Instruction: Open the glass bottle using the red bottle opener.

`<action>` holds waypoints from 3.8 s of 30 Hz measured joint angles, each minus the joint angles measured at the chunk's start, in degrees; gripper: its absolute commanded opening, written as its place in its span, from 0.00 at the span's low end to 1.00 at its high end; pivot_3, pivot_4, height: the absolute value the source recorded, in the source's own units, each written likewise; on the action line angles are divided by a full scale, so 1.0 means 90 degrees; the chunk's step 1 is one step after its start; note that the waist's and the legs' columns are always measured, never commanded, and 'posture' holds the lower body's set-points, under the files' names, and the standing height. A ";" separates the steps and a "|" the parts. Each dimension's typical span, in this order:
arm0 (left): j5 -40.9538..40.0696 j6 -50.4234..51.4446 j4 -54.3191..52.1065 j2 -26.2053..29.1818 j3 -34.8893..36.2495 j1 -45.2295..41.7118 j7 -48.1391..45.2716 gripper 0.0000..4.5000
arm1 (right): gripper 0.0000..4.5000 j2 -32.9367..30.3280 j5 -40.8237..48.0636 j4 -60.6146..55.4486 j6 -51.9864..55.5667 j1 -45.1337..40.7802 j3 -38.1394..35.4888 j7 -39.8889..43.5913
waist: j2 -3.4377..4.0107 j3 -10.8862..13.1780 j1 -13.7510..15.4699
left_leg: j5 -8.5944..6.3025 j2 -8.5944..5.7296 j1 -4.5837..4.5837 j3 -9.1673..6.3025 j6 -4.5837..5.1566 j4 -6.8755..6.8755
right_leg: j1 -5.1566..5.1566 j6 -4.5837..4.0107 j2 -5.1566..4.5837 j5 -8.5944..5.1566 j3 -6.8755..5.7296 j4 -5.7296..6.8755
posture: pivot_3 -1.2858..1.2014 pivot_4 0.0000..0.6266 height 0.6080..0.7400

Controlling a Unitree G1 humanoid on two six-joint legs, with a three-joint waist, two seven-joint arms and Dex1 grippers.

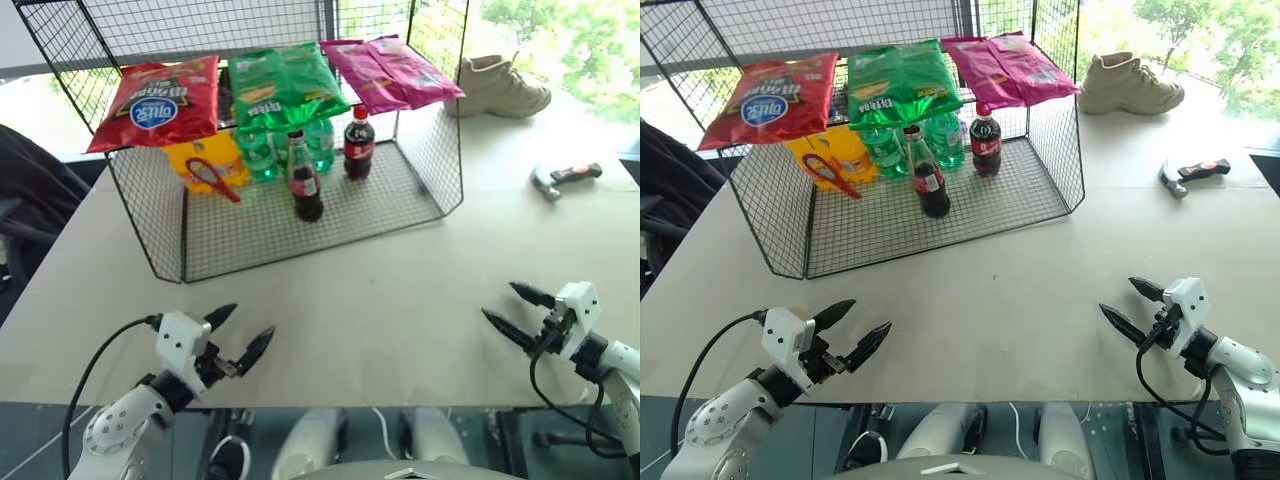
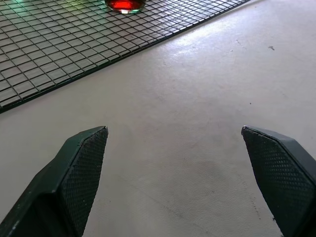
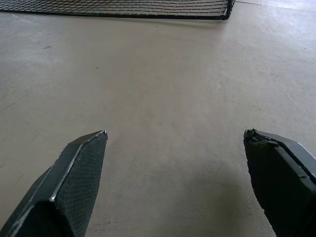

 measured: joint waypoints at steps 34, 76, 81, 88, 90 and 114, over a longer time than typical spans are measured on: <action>0.0877 -0.0786 0.1802 -0.0468 -0.0059 -0.2554 0.0711 1.00 | 0.99 0.0559 -0.0013 -0.1629 0.0371 -0.0279 0.0964 -0.0324 | -0.0001 0.0006 0.0008 | 0.0009 -0.0005 0.0000 -0.0015 -0.0014 0.0006 | -0.0004 0.0026 0.0004 0.0018 -0.0029 0.0007 | 0.52 0.24 1.00; 0.0856 -0.1795 0.4239 -0.0289 0.0482 -0.5670 0.1506 0.01 | 1.00 0.1047 -0.0956 -0.4286 0.2058 -0.1498 0.2539 -0.2499 | -0.0030 0.0008 -0.0018 | 0.0048 -0.0017 -0.0024 -0.0022 -0.0023 0.0008 | -0.0040 0.0025 0.0033 0.0021 -0.0028 0.0021 | 0.52 0.24 1.00; 0.0747 -0.1534 0.3794 -0.0283 0.0625 -0.5442 0.1677 0.01 | 1.00 0.1041 -0.0980 -0.4286 0.2047 -0.1463 0.2542 -0.2490 | -0.0030 0.0008 -0.0018 | 0.0048 -0.0016 -0.0024 -0.0022 -0.0024 0.0009 | -0.0040 0.0025 0.0034 0.0021 -0.0028 0.0023 | 0.52 0.24 1.00; -0.0080 -0.0622 0.3003 -0.0571 0.0665 -0.5226 0.1663 0.01 | 1.00 0.1040 -0.1003 -0.4285 0.2012 -0.1463 0.2560 -0.2452 | -0.0031 0.0008 -0.0017 | 0.0048 -0.0016 -0.0024 -0.0022 -0.0024 0.0014 | -0.0039 0.0025 0.0034 0.0021 -0.0028 0.0025 | 0.52 0.24 1.00; -0.0320 -0.0357 0.2857 -0.0613 0.0654 -0.5208 0.1615 0.01 | 1.00 0.1040 -0.1005 -0.4285 0.2011 -0.1463 0.2583 -0.2440 | -0.0031 0.0008 -0.0017 | 0.0048 -0.0015 -0.0024 -0.0022 -0.0024 0.0015 | -0.0039 0.0025 0.0035 0.0021 -0.0028 0.0028 | 0.52 0.24 1.00; -0.4709 0.4102 0.1687 -0.0886 -0.0079 -0.5007 -0.0065 0.01 | 1.00 0.0883 0.0705 -0.4222 0.4949 -0.2460 0.2382 -0.2558 | -0.0033 0.0009 -0.0016 | 0.0048 -0.0015 -0.0021 -0.0020 -0.0023 0.0048 | -0.0037 0.0021 0.0039 0.0018 -0.0022 0.0067 | 0.52 0.24 1.00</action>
